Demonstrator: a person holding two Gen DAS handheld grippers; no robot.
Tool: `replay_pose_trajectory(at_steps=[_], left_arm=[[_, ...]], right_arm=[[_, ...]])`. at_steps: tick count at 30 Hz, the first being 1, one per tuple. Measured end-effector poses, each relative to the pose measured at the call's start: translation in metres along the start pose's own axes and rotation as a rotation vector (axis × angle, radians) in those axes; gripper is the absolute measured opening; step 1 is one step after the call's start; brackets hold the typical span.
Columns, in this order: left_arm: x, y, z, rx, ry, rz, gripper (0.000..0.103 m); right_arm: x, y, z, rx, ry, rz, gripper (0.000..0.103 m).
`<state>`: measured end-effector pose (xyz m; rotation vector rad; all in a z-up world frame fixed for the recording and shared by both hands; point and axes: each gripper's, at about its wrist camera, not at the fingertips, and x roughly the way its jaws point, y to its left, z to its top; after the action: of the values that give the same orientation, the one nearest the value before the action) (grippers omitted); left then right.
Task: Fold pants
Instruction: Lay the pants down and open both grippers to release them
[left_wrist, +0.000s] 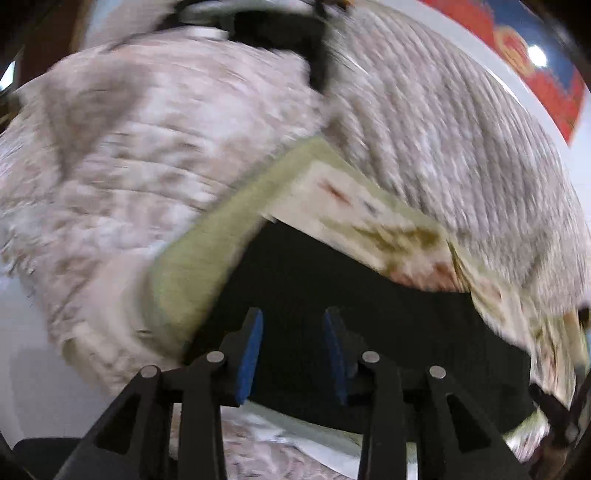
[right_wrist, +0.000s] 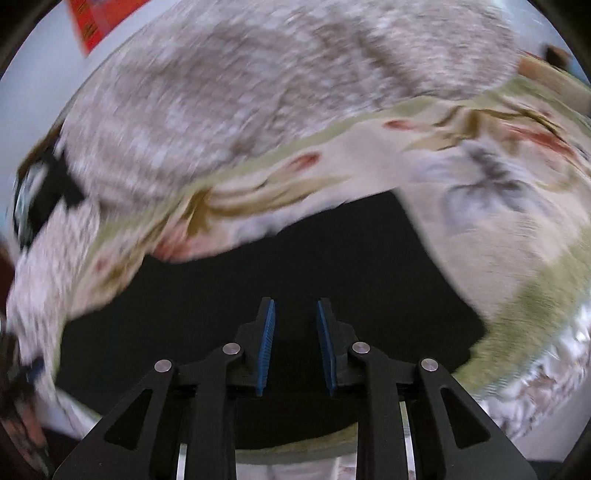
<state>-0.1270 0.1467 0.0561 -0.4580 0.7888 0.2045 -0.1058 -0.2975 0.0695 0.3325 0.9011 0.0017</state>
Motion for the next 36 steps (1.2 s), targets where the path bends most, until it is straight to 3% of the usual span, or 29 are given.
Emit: replay_pose_trajectory(at_steps=[3,4,7,11,14,16,18,21,24,27,32,33,34,36], left_arm=[[0.027,-0.013,-0.01,0.053,0.139,0.054,0.037],[0.031,-0.014,-0.015,0.059,0.162,0.073,0.037],[0.021,-0.023,-0.016,0.101,0.149,0.118,0.037],[0.022,-0.046,0.001,0.162,0.1,0.072,0.038],[0.04,-0.07,0.021,0.2,0.09,0.036,0.038],[0.058,-0.08,0.035,0.224,0.08,0.033,0.038],[0.081,-0.081,0.046,0.235,0.08,0.062,0.038],[0.107,-0.064,0.05,0.205,0.104,0.177,0.037],[0.098,-0.054,0.05,0.174,0.06,0.158,0.037],[0.088,-0.059,0.046,0.175,0.029,0.146,0.038],[0.092,-0.086,0.035,0.257,0.037,0.067,0.038],[0.095,-0.089,0.034,0.266,0.042,0.075,0.038],[0.097,-0.09,0.032,0.274,0.045,0.087,0.038],[0.104,-0.088,0.03,0.278,0.061,0.099,0.038]], right_arm=[[0.025,0.007,-0.013,-0.082,0.126,-0.031,0.024],[0.023,0.006,-0.015,-0.087,0.117,-0.029,0.024],[0.012,0.0,-0.011,-0.051,0.105,-0.064,0.025],[0.008,-0.003,0.007,-0.069,0.053,-0.08,0.025],[0.023,0.001,0.032,-0.093,0.037,-0.046,0.025],[0.042,0.001,0.051,-0.117,0.045,-0.094,0.025],[0.06,-0.009,0.063,-0.105,0.067,-0.122,0.025],[0.077,-0.032,0.066,-0.049,0.088,-0.186,0.022],[0.069,-0.033,0.065,-0.05,0.039,-0.263,0.022],[0.058,-0.01,0.065,-0.059,-0.012,-0.108,0.024],[0.069,0.088,0.054,-0.299,0.036,0.143,0.024],[0.076,0.109,0.05,-0.346,0.056,0.177,0.021],[0.084,0.125,0.047,-0.378,0.075,0.196,0.012],[0.101,0.146,0.043,-0.416,0.107,0.219,0.008]])
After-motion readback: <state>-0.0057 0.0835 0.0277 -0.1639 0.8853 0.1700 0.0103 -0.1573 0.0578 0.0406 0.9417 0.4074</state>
